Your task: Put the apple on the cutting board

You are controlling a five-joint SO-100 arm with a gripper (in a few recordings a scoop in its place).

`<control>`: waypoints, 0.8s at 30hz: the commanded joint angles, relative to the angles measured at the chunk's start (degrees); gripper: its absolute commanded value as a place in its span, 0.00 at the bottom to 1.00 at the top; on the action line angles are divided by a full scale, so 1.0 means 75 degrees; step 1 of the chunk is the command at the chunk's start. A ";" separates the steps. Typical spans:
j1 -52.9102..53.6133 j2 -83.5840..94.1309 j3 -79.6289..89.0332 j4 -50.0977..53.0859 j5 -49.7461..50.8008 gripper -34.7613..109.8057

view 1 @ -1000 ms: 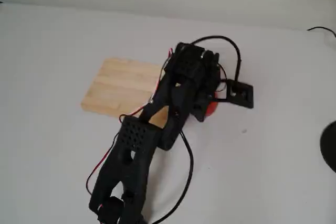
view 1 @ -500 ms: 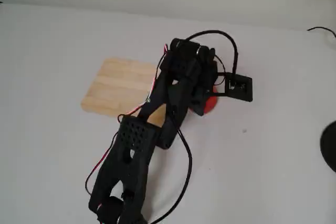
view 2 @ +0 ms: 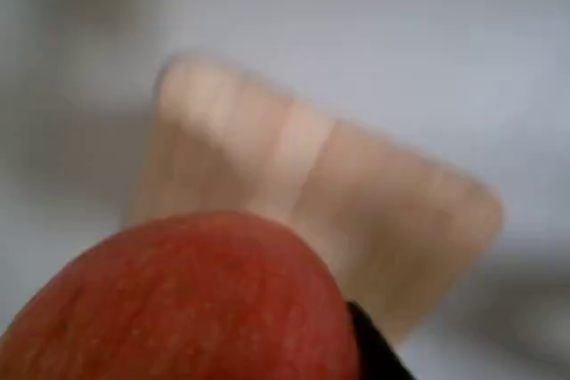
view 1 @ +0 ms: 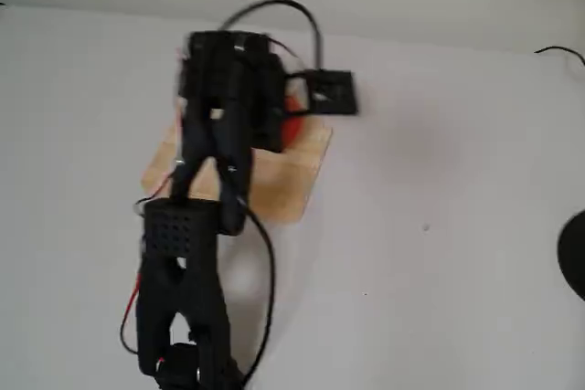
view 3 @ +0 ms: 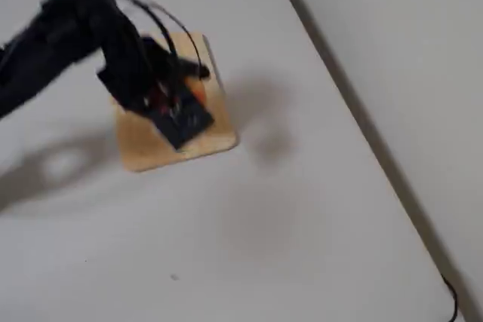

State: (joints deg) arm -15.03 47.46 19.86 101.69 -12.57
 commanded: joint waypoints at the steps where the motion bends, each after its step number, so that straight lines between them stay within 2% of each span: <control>1: -0.0832 0.1008 -0.0070 0.0375 0.0316 0.24; 7: -0.1441 0.0281 -0.0223 0.0211 0.0527 0.24; 18: -0.1453 -0.1652 -0.1559 0.0258 0.0609 0.26; 22: -0.1418 -0.1980 -0.1582 0.0305 0.0586 0.35; 24: -0.1418 -0.2039 -0.1570 0.0340 0.0516 0.48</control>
State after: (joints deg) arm -25.84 32.17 10.90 101.69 -8.53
